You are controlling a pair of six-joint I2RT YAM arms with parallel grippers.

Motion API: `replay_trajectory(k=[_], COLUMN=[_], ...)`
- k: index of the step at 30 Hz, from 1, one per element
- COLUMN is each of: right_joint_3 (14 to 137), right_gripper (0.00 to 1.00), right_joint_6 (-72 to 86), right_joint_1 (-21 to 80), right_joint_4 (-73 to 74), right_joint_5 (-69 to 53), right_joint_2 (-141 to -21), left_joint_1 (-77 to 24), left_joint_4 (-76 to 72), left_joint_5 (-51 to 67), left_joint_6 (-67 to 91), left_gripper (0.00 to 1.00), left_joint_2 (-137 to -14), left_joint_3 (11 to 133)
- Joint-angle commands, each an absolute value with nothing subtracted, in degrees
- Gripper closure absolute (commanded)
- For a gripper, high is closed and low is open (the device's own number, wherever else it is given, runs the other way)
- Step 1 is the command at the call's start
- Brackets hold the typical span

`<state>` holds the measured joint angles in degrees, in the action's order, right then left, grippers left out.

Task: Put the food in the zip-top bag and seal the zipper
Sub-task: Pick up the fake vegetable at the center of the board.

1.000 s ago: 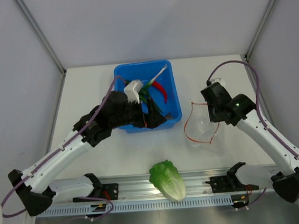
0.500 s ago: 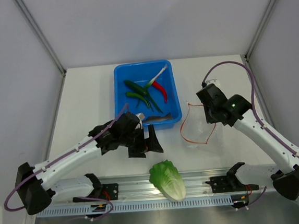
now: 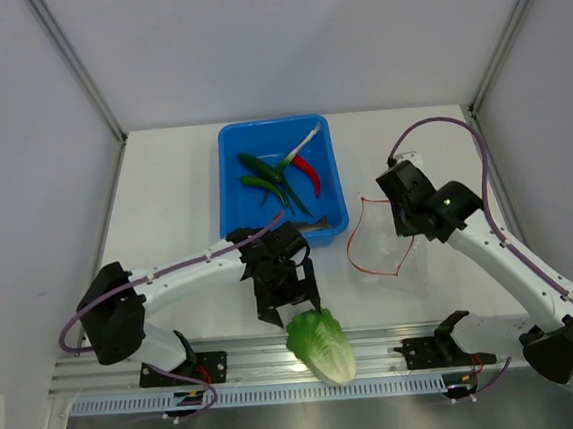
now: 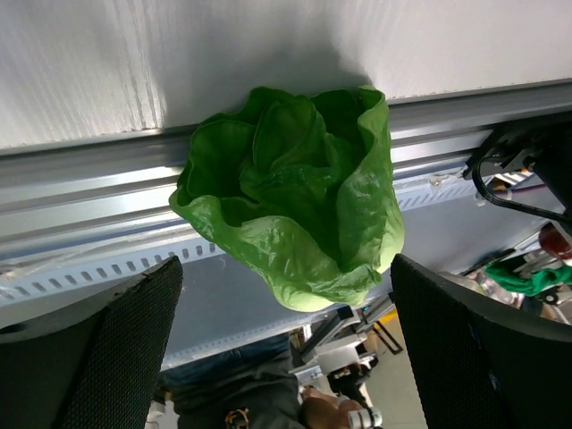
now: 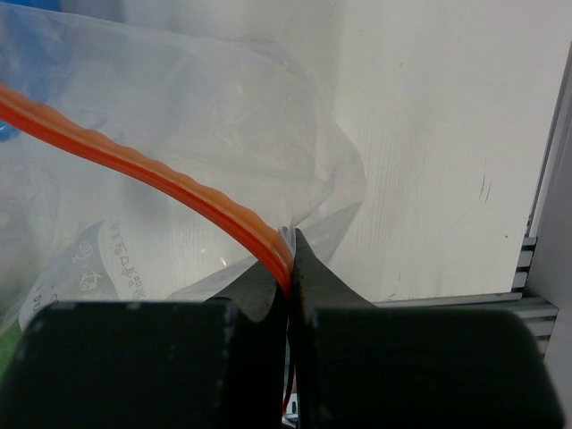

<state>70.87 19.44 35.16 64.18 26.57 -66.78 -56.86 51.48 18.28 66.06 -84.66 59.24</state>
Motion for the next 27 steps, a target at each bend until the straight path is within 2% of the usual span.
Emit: replay_trajectory(k=[1, 8, 18, 19, 20, 23, 24, 27], right_joint_3=[71.01, 70.75, 70.75, 70.84, 70.84, 70.66, 70.75, 70.4], right_gripper=[1.0, 1.0, 1.0, 1.0, 1.0, 1.0, 1.0, 1.0], right_joint_6=[19.95, 19.69, 19.51, 19.51, 19.51, 19.42, 19.42, 19.69], right_joint_1=[35.51, 35.51, 35.51, 35.59, 35.51, 35.51, 35.59, 35.59], right_joint_4=[64.42, 64.42, 64.6, 64.86, 64.95, 65.13, 65.13, 64.6], right_joint_5=[28.12, 28.39, 28.21, 28.39, 28.56, 28.83, 28.74, 28.56], right_joint_2=[-65.21, -65.3, -65.13, -64.95, -64.95, -64.69, -64.6, -64.51], left_joint_1=[-57.22, -58.53, -59.94, -59.94, -59.94, -59.85, -59.85, -59.85], left_joint_4=[51.24, 44.13, 41.4, 41.14, 40.26, 39.82, 39.55, 39.46], left_joint_5=[21.0, 26.89, 30.59, 30.59, 30.67, 29.45, 29.1, 28.3], left_joint_6=[69.69, 74.09, 74.09, 74.27, 74.35, 74.53, 74.27, 73.22], left_gripper=[0.01, 0.0, 0.02, 0.06, 0.19, 0.41, 0.56, 0.88], left_joint_2=[-85.34, -89.55, -95.36, -94.67, -94.14, -92.12, -91.67, -90.62], left_joint_3=[59.85, 57.22, 57.4, 56.87, 56.52, 55.64, 55.63, 55.99])
